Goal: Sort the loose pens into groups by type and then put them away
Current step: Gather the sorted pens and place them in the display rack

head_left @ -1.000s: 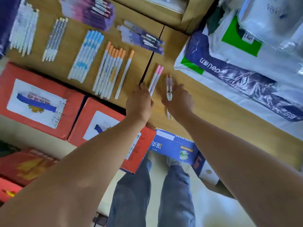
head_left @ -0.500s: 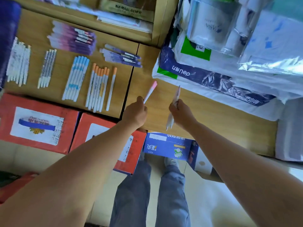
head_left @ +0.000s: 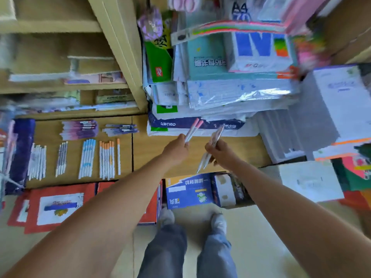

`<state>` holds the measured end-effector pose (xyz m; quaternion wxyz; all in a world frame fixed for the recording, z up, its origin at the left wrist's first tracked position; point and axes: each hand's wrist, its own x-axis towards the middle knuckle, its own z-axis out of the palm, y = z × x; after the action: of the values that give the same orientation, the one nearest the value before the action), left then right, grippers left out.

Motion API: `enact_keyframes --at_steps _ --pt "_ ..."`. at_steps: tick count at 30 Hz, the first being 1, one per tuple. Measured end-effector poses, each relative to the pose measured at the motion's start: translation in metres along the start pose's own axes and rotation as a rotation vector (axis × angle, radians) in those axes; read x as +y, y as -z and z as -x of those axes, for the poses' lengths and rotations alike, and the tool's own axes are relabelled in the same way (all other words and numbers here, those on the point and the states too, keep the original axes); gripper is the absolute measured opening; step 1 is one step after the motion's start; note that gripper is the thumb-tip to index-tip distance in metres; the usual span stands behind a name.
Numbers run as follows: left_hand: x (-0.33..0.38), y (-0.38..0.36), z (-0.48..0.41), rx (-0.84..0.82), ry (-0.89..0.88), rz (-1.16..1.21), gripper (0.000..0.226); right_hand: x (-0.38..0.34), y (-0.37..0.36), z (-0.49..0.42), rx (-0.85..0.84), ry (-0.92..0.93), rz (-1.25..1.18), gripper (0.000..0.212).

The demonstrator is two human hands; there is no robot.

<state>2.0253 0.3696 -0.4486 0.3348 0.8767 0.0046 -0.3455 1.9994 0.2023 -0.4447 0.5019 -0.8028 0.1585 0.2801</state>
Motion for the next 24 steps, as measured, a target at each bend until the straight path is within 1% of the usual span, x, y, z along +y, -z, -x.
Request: enact_keyframes --at_steps 2,4,6,9,14,17,19,21,24 --pt "0.030 -0.008 0.012 -0.027 -0.014 -0.038 0.018 0.000 0.024 0.027 0.035 0.011 -0.050 0.013" --pt "0.061 -0.021 0.022 -0.041 -0.029 -0.041 0.025 0.007 0.049 0.054 0.082 0.014 -0.092 0.010" --pt "0.095 -0.037 0.033 -0.063 -0.057 -0.022 0.032 0.019 0.077 0.078 0.143 0.014 -0.109 0.014" --pt "0.146 -0.068 0.052 -0.087 -0.097 0.023 0.035 0.043 0.123 0.112 0.241 0.014 -0.172 0.013" --pt "0.231 -0.120 0.087 -0.095 -0.164 0.008 0.031 0.083 0.206 0.167 0.366 0.006 -0.448 0.010" --pt "0.291 -0.153 0.110 -0.106 -0.180 0.100 0.035 0.100 0.260 0.203 0.422 0.023 -0.556 0.014" --pt "0.329 -0.176 0.124 -0.125 -0.202 0.164 0.028 0.111 0.293 0.224 0.431 0.052 -0.568 0.016" --pt "0.366 -0.196 0.137 -0.144 -0.247 0.177 0.017 0.124 0.326 0.242 0.444 0.075 -0.572 0.013" --pt "0.413 -0.223 0.144 -0.167 -0.304 0.186 0.010 0.144 0.369 0.264 0.495 0.095 -0.590 0.012"
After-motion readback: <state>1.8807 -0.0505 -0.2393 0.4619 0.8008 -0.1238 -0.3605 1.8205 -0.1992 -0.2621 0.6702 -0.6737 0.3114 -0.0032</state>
